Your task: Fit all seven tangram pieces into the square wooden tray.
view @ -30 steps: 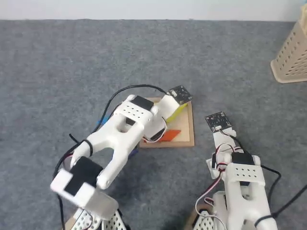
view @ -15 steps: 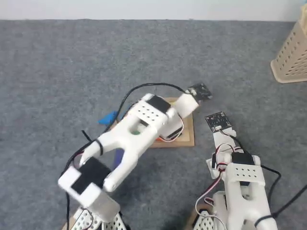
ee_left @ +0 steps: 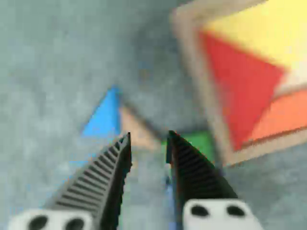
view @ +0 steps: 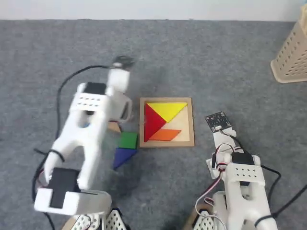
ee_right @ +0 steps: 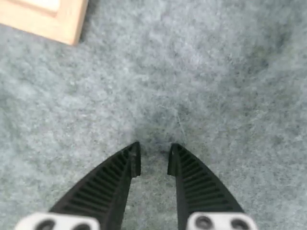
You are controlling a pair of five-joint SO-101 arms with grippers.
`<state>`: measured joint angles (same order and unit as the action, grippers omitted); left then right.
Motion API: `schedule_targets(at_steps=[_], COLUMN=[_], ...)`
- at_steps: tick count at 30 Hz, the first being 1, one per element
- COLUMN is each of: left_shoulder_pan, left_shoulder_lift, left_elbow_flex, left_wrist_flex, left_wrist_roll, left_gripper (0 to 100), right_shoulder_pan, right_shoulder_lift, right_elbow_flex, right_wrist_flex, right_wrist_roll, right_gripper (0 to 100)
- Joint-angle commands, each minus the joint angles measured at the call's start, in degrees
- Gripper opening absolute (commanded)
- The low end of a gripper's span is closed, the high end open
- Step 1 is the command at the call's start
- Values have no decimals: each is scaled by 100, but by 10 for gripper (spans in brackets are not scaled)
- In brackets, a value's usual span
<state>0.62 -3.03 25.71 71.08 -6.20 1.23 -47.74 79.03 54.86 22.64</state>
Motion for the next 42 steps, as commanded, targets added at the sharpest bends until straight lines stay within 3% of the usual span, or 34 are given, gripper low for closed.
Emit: schedule_targets(at_steps=[1,6,16,24,34,42], left_shoulder_pan=[-730,-870,-862,-853,-369,-352], left_shoulder_lift=[-343,-343,-290,800,1538,1187], left_elbow_flex=[435,708,901,611,84,31], left_wrist_flex=[-79,-264,-1125,-1037,-914,-818], left_wrist_roll=[308,624,1116,1284,1389,1380], left_gripper=[122,174,174,174,171,43], right_shoulder_pan=[84,84,84,84,84,84], right_shoulder_lift=[-163,-163,-163,-163,-163,-163], right_elbow_flex=[0,0,0,0,0,0], right_wrist_flex=[-110,-101,-101,-101,-101,-101], right_wrist_roll=[53,53,53,53,53,53], right_gripper=[105,105,105,105,105,105])
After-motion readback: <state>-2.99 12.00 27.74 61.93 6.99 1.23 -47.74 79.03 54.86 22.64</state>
